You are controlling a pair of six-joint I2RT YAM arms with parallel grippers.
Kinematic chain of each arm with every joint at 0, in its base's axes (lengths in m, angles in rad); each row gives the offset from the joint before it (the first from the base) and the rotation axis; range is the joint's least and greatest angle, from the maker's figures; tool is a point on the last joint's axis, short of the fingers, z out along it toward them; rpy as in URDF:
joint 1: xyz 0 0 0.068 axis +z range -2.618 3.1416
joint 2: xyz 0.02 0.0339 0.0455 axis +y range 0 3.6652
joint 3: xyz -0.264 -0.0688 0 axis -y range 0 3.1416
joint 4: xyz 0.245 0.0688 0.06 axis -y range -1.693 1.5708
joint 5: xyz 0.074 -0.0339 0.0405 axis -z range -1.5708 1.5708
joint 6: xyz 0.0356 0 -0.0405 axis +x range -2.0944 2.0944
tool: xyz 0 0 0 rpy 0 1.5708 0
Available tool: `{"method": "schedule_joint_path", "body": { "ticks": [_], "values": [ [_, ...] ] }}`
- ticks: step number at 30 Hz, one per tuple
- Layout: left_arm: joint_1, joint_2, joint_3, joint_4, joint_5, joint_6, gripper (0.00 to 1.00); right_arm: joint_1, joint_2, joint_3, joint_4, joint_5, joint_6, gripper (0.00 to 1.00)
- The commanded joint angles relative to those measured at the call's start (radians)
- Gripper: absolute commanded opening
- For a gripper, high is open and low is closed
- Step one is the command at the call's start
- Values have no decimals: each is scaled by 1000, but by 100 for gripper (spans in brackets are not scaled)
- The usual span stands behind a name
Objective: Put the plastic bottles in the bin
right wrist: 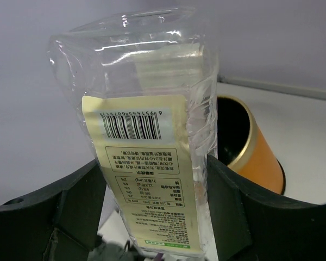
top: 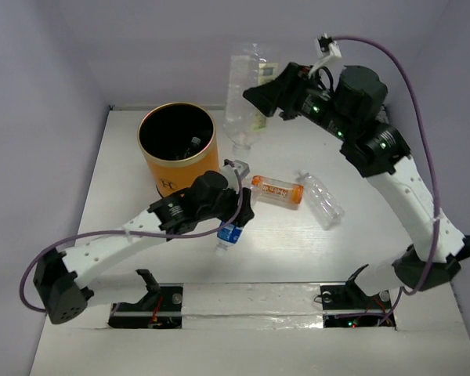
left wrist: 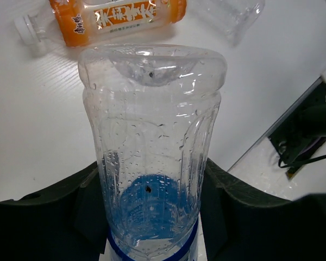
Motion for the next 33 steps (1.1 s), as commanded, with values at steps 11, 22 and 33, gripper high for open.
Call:
{"method": "schedule_joint_path", "body": {
  "ticks": [11,22,33],
  "values": [
    [-3,-414,-19,-205,-139,-240,39,-83,411,441,214,-78,98,47],
    [-3,-469,358,-359,-429,-215,39,-43,601,501,299,-152,32,49],
    [-3,-213,819,-248,-845,-23,39,35,627,325,368,-138,-19,60]
  ]
}}
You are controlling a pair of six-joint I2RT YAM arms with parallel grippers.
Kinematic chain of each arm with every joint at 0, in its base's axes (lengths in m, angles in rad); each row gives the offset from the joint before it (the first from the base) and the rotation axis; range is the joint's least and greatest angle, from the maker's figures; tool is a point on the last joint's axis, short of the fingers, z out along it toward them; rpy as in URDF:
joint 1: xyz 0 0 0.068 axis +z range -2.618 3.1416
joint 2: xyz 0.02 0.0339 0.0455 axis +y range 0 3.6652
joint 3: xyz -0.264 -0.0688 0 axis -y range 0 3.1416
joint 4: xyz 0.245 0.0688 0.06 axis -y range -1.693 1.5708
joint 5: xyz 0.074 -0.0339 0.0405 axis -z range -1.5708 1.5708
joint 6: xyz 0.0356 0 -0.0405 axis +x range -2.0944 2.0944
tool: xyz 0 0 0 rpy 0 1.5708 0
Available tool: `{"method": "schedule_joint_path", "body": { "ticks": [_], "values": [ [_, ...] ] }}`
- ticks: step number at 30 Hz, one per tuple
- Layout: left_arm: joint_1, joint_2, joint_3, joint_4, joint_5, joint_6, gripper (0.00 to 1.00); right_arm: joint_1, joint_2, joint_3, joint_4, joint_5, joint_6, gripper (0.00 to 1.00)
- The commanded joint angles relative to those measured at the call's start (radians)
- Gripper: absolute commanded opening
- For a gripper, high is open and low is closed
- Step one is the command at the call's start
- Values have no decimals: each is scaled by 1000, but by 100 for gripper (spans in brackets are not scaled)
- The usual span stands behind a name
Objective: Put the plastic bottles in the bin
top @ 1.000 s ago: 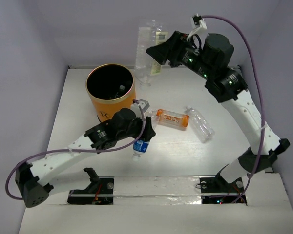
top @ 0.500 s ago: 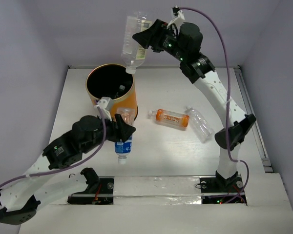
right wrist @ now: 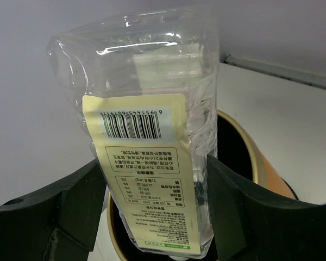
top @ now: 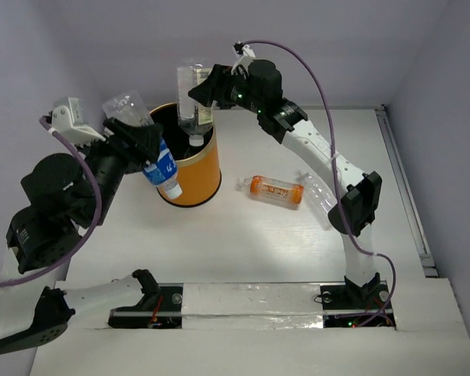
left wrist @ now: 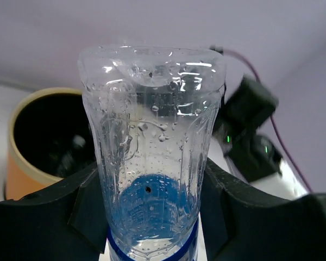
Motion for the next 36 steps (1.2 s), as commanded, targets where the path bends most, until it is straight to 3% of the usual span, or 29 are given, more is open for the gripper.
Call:
{"method": "schedule_joint_path", "body": {
  "ticks": [1,5,8,12,15,17,19,20,23,33,36],
  "values": [
    [-3,108,108,137,-164,197,39,42,-26,9,88,-14,-51,62],
    [72,218,191,191,-126,325,39,66,-23,-3,68,6,-68,79],
    [231,254,188,229,66,276,39,66,-50,-30,73,24,-67,90],
    [421,295,157,245,262,239,39,66,-104,-43,44,68,-88,96],
    [486,317,133,276,261,238,39,66,-127,-57,5,121,-114,96],
    [524,329,119,297,267,241,39,66,-176,-142,19,139,-113,93],
    [546,350,93,312,281,248,39,57,-258,-278,68,167,-103,77],
    [555,357,82,326,283,250,39,57,-289,-328,86,179,-97,50],
    [578,378,29,377,296,253,39,48,-407,-488,140,199,-86,9],
    [587,435,-178,662,304,235,36,48,-723,-923,160,257,-100,13],
    [587,450,-244,766,278,230,33,48,-760,-983,131,295,-109,13]
  ]
}}
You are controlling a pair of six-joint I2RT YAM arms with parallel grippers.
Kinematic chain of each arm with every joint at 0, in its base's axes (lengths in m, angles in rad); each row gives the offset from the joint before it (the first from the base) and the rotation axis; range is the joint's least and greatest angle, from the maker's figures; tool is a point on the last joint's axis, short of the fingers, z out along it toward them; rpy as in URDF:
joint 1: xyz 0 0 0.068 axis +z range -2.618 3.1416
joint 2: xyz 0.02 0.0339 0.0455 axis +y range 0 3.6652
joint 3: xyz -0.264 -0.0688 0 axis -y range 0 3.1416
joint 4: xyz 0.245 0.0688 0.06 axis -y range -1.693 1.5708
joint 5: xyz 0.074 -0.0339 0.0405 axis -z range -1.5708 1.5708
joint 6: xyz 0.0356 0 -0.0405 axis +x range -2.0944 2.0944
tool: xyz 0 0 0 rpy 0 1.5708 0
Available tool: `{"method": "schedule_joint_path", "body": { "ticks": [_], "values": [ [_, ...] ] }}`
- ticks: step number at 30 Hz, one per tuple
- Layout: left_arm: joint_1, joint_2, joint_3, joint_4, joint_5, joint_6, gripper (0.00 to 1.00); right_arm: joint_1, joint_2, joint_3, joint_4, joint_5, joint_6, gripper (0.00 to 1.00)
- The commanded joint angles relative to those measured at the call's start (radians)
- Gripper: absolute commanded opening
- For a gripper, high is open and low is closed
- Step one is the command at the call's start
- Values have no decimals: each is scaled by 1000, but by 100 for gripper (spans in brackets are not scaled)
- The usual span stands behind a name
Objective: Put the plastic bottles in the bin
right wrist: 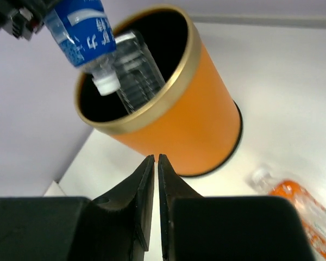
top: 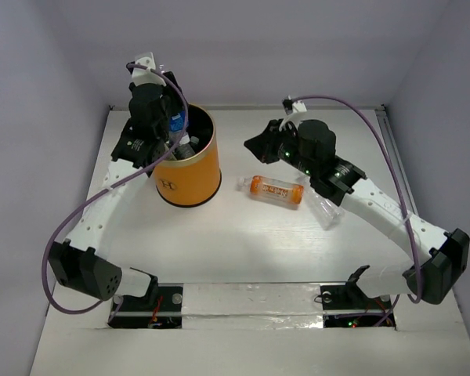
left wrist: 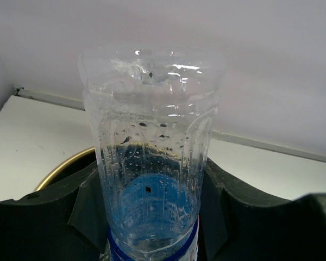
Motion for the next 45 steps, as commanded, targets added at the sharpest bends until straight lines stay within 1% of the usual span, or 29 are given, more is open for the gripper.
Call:
{"method": "schedule_joint_path", "body": {
  "ticks": [1,3,6,7,8,9,10,11,13,14,18,19,21,22,26,28,29,33,35,41,42,44,45],
  "values": [
    [3,0,-57,230,-23,-3,33,-3,-55,-83,20,67,-28,13],
    [3,19,-72,270,-25,-5,33,-28,-63,-108,1,42,-34,15],
    [-23,48,-97,289,1,0,43,-54,-51,-121,-101,-34,-63,28],
    [-23,50,-107,290,0,0,48,-69,-45,-119,-130,-44,-87,32],
    [-32,50,-118,297,-2,-5,63,-78,-27,-107,-161,-45,-101,38],
    [-32,45,-130,298,1,-9,72,-88,-16,-99,-195,-48,-112,53],
    [-32,36,-155,298,9,-14,78,-110,-1,-90,-257,-71,-141,65],
    [-32,30,-164,294,13,-23,89,-121,15,-72,-284,-86,-157,82],
    [-41,7,-186,287,27,-28,97,-150,64,-52,-362,-122,-202,89],
    [-42,-1,-187,275,30,-32,99,-151,82,-41,-385,-128,-219,91],
    [-51,-59,-187,255,44,-39,99,-174,188,42,-505,-176,-334,96],
    [-60,-87,-184,248,58,-46,99,-174,237,95,-555,-168,-377,96],
    [-60,-113,-181,220,90,-71,98,-174,285,144,-616,-177,-428,98],
    [-60,-142,-183,208,102,-81,98,-174,332,196,-637,-171,-466,98],
    [-69,-223,-210,159,168,-129,90,-174,456,325,-735,-150,-560,99],
    [-69,-269,-222,139,212,-143,89,-174,501,358,-758,-131,-571,99],
    [-78,-282,-224,110,223,-155,87,-174,548,390,-767,-133,-574,99],
    [-78,-335,-222,16,280,-167,84,-174,668,436,-812,-171,-585,100],
    [-78,-368,-229,-37,299,-172,83,-174,699,439,-813,-171,-589,100],
    [-78,-452,-287,-105,337,-215,83,-174,799,478,-793,-173,-582,100],
    [-78,-458,-293,-111,366,-220,82,-174,808,484,-795,-174,-579,100],
    [-78,-466,-296,-124,375,-227,82,-164,820,481,-789,-183,-568,98],
    [-78,-466,-295,-134,378,-227,82,-164,817,470,-777,-191,-560,93]
  ]
}}
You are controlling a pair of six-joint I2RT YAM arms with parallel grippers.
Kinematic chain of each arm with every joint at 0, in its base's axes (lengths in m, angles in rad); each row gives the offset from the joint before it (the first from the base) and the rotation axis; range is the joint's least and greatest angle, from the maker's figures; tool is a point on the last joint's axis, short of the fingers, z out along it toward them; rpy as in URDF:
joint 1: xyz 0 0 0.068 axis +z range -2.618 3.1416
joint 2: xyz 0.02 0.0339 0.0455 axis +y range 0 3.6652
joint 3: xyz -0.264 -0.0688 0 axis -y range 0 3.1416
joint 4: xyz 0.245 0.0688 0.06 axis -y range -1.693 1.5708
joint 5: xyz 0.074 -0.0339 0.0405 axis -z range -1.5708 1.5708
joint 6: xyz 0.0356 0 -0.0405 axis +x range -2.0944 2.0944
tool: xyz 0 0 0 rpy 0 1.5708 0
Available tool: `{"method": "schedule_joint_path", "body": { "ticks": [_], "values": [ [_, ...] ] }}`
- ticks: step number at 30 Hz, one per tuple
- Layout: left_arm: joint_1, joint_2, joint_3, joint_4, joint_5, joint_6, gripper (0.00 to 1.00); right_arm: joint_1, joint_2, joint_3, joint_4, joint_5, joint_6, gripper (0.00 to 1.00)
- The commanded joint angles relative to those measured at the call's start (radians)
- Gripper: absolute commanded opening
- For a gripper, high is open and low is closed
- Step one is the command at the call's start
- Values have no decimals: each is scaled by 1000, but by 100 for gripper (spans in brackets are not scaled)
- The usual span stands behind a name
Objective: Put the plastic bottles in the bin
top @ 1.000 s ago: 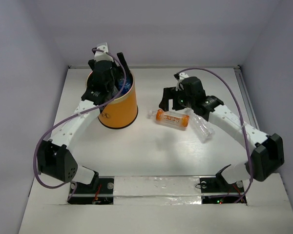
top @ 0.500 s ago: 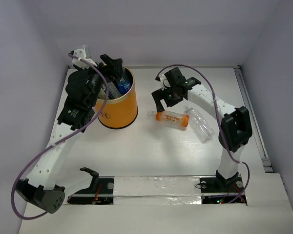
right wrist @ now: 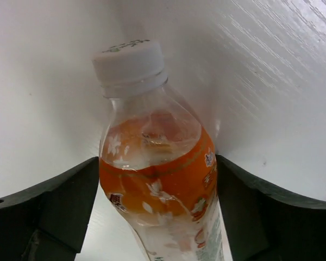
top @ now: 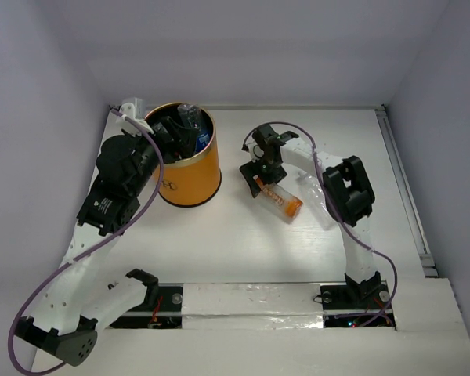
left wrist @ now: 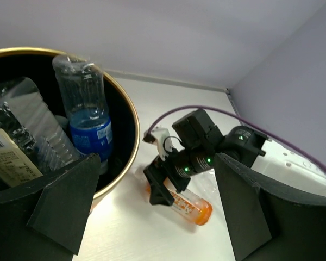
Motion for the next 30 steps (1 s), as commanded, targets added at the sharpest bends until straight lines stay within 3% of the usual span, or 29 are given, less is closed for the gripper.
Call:
{"method": "schedule_joint_path", "body": {
  "ticks": [1,2,3,6,15,18,19,23,30],
  "values": [
    [-4,-22,4,-19,53,-24,82,9,-17,23,42,-61,17,87],
    [-4,-19,9,-29,55,-24,82,9,-38,-6,59,-81,37,80],
    [-4,-19,13,-33,61,-24,82,9,-52,-22,96,-95,48,67],
    [-4,-14,38,-40,65,-29,82,9,-132,-56,122,-101,104,49],
    [-4,29,134,-59,52,-52,82,9,-453,111,230,-210,256,48],
    [-4,44,197,-89,19,-58,82,9,-519,148,426,-268,403,48],
    [-4,50,228,-92,19,-64,82,9,-528,147,569,-285,455,49],
    [-4,67,300,-102,19,-78,81,18,-485,172,910,-273,739,49],
    [-4,49,309,-117,24,-103,81,74,-295,283,1227,-119,945,50]
  ]
}}
